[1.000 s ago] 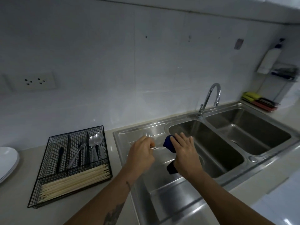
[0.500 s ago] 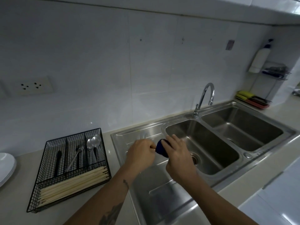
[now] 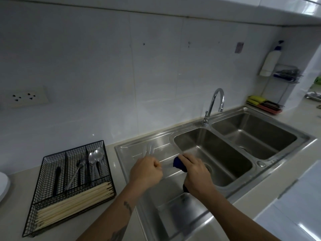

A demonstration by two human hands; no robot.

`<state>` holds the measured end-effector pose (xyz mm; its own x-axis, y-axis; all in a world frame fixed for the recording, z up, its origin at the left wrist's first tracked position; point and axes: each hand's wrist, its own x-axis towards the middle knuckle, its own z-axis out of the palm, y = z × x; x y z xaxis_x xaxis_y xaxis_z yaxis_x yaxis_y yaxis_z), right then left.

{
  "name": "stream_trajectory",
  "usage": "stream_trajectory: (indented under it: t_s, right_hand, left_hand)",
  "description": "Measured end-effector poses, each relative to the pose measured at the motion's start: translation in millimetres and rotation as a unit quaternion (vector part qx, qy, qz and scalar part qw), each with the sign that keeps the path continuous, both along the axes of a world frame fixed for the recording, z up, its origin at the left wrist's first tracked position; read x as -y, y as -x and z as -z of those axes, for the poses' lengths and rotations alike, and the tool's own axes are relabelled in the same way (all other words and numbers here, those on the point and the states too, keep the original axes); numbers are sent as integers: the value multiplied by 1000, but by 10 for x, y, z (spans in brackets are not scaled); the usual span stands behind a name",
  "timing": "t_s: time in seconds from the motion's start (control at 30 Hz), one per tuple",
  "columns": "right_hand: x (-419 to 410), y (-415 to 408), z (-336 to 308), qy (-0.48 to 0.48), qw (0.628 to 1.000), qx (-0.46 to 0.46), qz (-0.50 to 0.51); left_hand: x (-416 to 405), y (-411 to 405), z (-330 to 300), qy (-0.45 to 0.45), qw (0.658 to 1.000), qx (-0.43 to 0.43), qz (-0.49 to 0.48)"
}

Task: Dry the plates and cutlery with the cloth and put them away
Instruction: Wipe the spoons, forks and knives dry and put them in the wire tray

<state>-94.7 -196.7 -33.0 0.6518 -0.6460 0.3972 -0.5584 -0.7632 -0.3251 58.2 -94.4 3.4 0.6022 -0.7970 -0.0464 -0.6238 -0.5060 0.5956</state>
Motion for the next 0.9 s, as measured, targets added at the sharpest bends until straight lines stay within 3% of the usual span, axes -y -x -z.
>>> stream_trajectory:
  t_s: [0.23, 0.43, 0.57, 0.67, 0.8, 0.9]
  right_hand:
    - [0, -26, -107, 22, 998, 15, -52]
    - [268, 124, -166, -52, 992, 70, 91]
    - [227, 59, -378, -100, 981, 140, 86]
    - [45, -117, -530, -102, 980, 155, 69]
    - [-164, -311, -263, 5, 999, 9, 42]
    - [-48, -239, -66, -8, 995, -55, 85]
  left_hand:
    - [161, 24, 39, 18, 986, -160, 51]
    - [226, -28, 62, 110, 959, -242, -101]
    - [347, -83, -69, 193, 944, -236, -125]
    - [434, -20, -130, 207, 935, -255, -135]
    - [463, -19, -202, 292, 835, -421, -199]
    - [321, -118, -216, 321, 786, -479, -223]
